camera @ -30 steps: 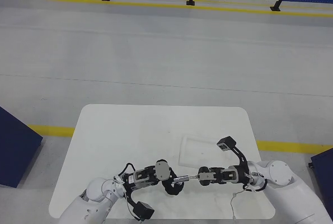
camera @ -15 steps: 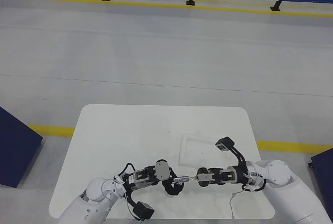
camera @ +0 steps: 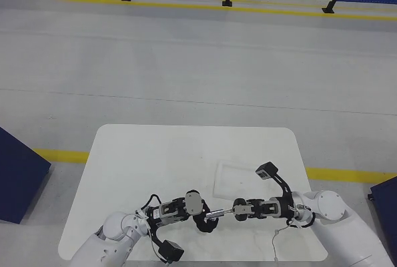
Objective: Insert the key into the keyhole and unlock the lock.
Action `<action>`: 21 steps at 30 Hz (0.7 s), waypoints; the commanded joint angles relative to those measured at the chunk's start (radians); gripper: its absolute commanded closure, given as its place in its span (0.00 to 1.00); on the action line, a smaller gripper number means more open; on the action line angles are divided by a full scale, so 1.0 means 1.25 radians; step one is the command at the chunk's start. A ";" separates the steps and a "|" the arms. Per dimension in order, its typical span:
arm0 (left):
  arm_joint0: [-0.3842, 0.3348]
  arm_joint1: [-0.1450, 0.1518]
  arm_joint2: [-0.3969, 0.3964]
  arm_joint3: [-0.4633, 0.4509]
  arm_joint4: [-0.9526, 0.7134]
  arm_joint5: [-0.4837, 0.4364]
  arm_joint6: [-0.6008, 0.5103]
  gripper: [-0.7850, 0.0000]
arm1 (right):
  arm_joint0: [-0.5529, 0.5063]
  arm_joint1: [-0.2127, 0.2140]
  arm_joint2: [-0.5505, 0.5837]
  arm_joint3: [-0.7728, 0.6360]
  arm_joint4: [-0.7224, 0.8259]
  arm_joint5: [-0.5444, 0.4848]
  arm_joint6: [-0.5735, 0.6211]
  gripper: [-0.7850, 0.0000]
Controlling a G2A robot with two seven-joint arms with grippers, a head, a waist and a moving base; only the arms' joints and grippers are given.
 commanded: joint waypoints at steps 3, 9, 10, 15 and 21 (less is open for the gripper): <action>0.000 0.000 0.000 0.000 0.000 0.000 0.000 1.00 | 0.000 -0.002 0.002 -0.004 -0.001 0.007 -0.001 1.00; 0.000 0.000 0.000 0.000 0.000 0.000 0.000 1.00 | 0.001 -0.005 0.007 -0.005 -0.003 0.019 -0.001 1.00; 0.000 0.000 0.000 0.000 0.000 0.000 0.000 1.00 | 0.001 -0.006 0.008 -0.005 -0.004 0.021 0.000 1.00; 0.000 0.000 0.000 0.000 0.000 0.000 0.000 1.00 | 0.000 -0.008 0.011 -0.011 -0.011 0.029 0.000 1.00; 0.000 0.000 0.000 0.000 0.000 0.000 0.000 1.00 | -0.014 -0.008 0.017 -0.031 -0.022 0.034 0.000 1.00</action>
